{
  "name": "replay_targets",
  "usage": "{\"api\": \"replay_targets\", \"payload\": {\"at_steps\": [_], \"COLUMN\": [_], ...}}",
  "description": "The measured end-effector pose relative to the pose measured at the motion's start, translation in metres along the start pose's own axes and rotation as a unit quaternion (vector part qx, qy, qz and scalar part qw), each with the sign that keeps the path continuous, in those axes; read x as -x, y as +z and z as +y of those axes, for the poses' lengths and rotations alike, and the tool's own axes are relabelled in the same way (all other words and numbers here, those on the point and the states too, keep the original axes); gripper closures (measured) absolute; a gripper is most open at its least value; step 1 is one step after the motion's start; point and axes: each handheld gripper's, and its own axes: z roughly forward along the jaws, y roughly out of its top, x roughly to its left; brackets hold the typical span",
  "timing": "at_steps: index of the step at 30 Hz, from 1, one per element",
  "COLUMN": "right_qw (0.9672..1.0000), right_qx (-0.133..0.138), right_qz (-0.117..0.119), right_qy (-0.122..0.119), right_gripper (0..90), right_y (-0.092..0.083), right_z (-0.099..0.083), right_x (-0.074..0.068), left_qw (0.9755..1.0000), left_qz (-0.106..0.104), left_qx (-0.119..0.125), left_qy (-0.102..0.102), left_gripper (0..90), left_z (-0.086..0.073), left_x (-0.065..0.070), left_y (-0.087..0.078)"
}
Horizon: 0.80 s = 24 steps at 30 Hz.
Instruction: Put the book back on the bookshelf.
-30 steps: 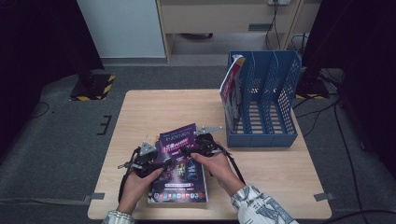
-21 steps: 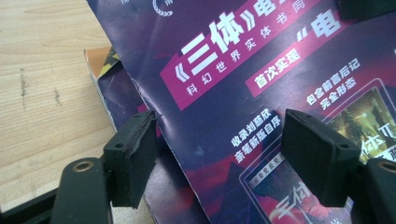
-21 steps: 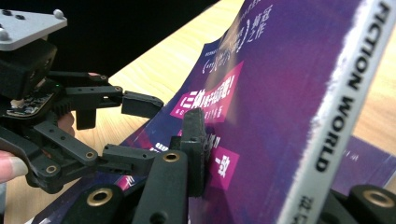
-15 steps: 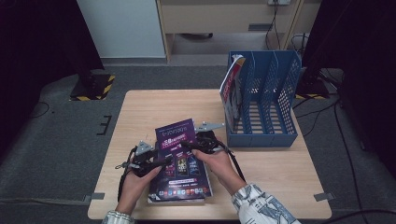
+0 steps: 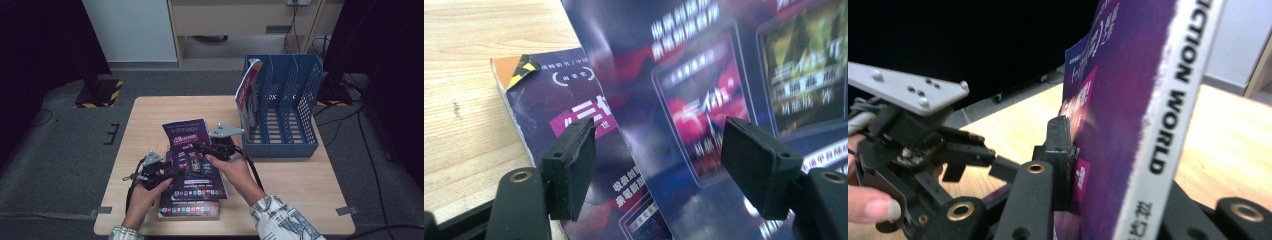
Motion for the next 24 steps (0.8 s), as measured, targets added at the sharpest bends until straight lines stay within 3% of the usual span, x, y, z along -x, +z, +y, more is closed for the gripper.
{"api": "replay_targets", "payload": {"at_steps": [13,18,21,24], "right_qw": [0.9990,0.9986,0.9984,0.9984], "right_qx": [0.030,0.038,0.042,0.042], "right_qz": [-0.002,-0.003,-0.003,0.002], "right_qy": [-0.033,-0.038,-0.037,-0.037], "right_gripper": [80.3,80.5,80.7,80.8], "right_y": [-0.004,-0.006,-0.006,-0.005], "right_z": [0.016,0.021,0.021,0.021], "right_x": [-0.007,-0.008,-0.008,-0.009], "left_qw": [0.9997,0.9995,0.9988,0.9987], "left_qz": [-0.017,-0.021,-0.039,-0.034], "left_qx": [-0.012,-0.016,-0.019,-0.023], "left_qy": [0.008,0.016,0.023,0.029], "left_gripper": [26.7,35.1,44.4,48.4], "left_z": [-0.002,-0.002,-0.002,-0.002], "left_x": [-0.002,0.000,0.001,0.001], "left_y": [0.001,0.001,0.001,0.000]}}
